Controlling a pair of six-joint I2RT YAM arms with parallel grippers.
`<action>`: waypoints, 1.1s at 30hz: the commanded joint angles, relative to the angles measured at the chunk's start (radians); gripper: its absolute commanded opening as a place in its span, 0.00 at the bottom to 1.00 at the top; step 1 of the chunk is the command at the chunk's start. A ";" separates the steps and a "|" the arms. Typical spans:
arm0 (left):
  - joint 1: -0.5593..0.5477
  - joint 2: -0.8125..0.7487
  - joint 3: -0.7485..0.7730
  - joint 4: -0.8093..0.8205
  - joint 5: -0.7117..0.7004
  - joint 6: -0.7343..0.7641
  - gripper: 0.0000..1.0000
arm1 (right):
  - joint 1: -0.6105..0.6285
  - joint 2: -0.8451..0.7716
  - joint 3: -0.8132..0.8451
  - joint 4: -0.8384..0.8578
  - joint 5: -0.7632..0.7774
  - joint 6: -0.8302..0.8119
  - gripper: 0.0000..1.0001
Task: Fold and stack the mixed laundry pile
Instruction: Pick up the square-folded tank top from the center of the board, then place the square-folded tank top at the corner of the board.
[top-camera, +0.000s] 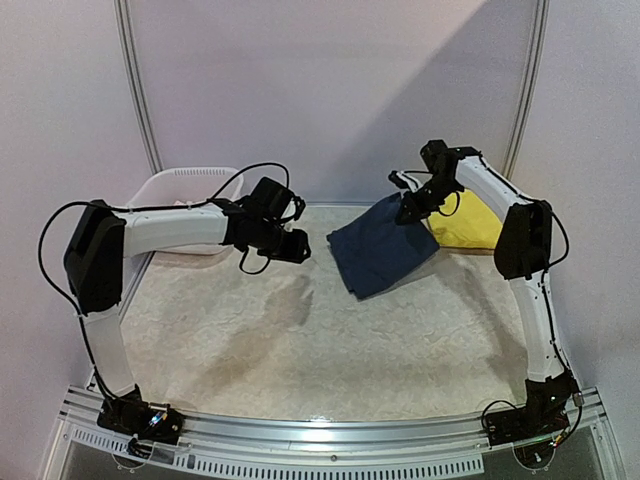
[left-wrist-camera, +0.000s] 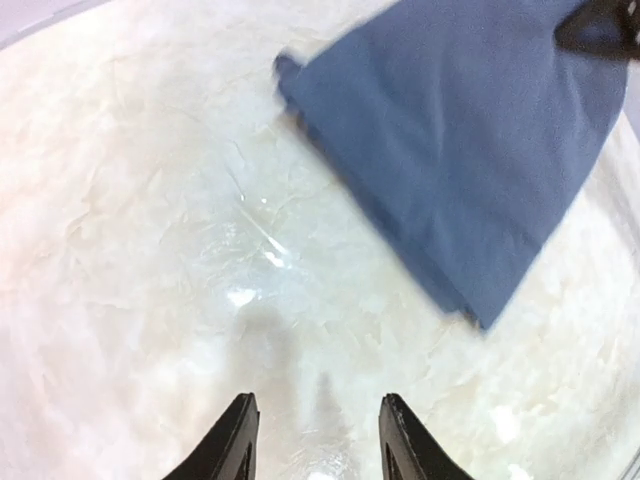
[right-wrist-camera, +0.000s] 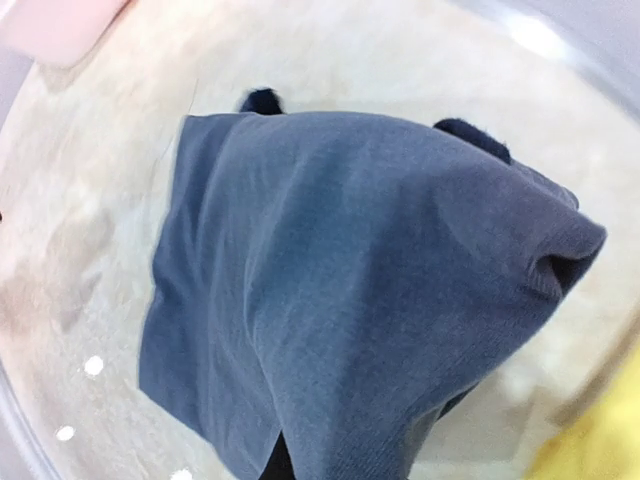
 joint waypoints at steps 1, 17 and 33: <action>-0.042 -0.029 -0.033 -0.028 -0.059 0.012 0.42 | -0.051 -0.050 0.057 0.017 0.083 -0.021 0.00; -0.083 0.008 -0.001 -0.071 -0.090 0.032 0.42 | -0.152 -0.040 0.134 0.179 0.243 -0.079 0.00; -0.108 0.094 0.044 -0.094 -0.059 0.026 0.43 | -0.275 -0.095 0.166 0.152 0.266 -0.204 0.00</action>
